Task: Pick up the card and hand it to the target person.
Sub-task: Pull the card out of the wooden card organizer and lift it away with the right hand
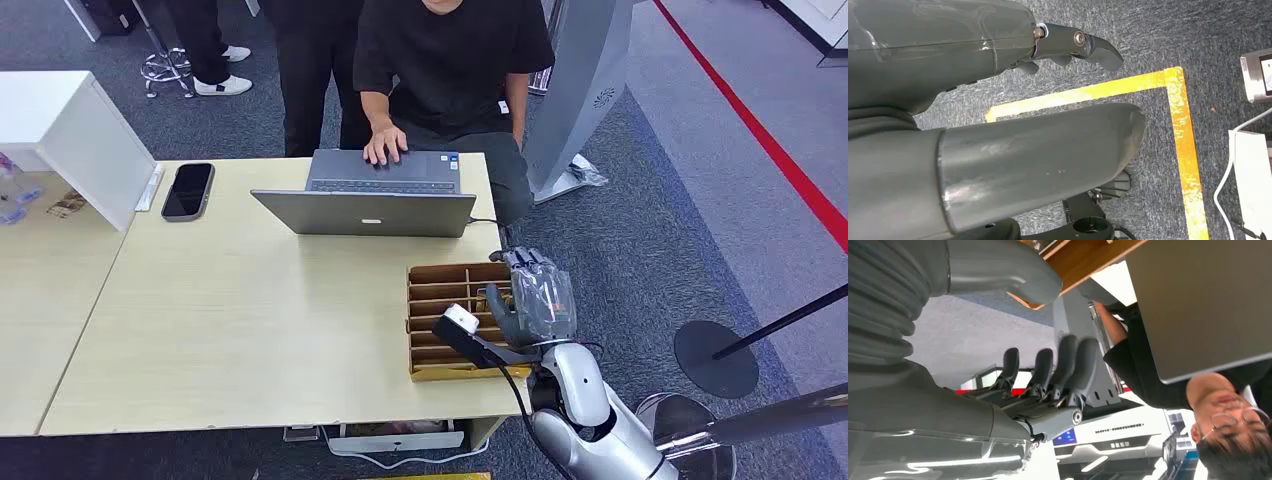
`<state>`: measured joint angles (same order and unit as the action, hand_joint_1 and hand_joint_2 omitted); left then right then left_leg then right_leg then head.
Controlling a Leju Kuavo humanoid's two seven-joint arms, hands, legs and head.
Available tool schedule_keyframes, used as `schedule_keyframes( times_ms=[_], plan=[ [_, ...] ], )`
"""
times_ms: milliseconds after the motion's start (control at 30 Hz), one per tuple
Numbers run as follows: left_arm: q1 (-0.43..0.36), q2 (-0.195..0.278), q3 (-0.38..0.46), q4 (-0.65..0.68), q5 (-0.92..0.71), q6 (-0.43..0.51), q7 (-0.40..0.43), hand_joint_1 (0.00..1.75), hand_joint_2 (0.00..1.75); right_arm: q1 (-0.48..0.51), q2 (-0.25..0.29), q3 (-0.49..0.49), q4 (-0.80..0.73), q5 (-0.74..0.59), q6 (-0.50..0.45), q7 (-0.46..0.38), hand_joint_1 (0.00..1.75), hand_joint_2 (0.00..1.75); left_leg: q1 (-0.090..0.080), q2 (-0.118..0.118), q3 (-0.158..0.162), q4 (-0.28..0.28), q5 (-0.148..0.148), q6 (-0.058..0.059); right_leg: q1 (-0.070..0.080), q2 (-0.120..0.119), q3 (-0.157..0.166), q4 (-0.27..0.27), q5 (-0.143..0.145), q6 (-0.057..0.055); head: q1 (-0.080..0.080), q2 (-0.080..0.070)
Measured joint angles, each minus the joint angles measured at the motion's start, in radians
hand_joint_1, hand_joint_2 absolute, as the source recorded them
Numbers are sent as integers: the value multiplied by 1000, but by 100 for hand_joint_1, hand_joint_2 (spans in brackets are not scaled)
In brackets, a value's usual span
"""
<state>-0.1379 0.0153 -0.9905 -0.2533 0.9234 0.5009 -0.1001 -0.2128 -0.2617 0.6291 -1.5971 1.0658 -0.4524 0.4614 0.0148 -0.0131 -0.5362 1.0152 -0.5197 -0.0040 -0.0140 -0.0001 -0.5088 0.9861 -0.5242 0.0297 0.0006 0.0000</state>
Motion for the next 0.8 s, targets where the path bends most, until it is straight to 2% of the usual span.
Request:
schedule_keyframes(
  times_ms=[100, 233, 333, 500, 567, 633, 800],
  plan=[
    [0, 0, 0, 0, 0, 0, 1, 0, 0, -3, 0, 0, 7, 1, 7, 5, 113, 175, 0, 0, 0, 0, 0, 0, 0, 0, 0, 0, 0, 0, 0, 0],
    [-1, 0, -5, 0, -2, 0, 3, 0, 0, -12, 0, 3, 28, 8, 20, 20, 110, 175, 0, 0, 0, 0, 0, 0, 0, 0, 0, 0, 0, 0, 0, 0],
    [-1, 0, -8, 0, -2, 0, 4, 0, 0, -18, 0, 6, 50, 18, 24, 30, 99, 175, 0, 0, 0, 0, 0, 0, 0, 0, 0, 0, 0, 0, 0, 0],
    [-2, 0, -11, 0, -2, 0, 5, 0, 0, -28, -3, 15, 86, 34, 25, 39, 99, 175, 0, 0, 0, 0, 0, 0, 0, 0, 0, 0, 0, 0, 0, 0],
    [-2, -1, -13, 0, -4, 0, 6, 0, 0, -31, -3, 17, 101, 36, 29, 39, 76, 175, 0, 0, 0, 0, 0, 0, 0, 0, 0, 0, 0, 0, 0, 0],
    [-2, -2, -15, 0, -5, 0, 7, 0, 0, -33, -3, 20, 113, 37, 34, 40, 61, 175, 0, 0, 0, 0, 0, 0, 0, 0, 0, 0, 0, 0, 0, 0],
    [-2, -2, -15, 0, -5, 0, 8, 0, 0, -35, -4, 29, 135, 39, 41, 44, 64, 175, 0, 0, 0, 0, 0, 0, 0, 0, 0, 0, 0, 0, 0, 0]
  ],
)
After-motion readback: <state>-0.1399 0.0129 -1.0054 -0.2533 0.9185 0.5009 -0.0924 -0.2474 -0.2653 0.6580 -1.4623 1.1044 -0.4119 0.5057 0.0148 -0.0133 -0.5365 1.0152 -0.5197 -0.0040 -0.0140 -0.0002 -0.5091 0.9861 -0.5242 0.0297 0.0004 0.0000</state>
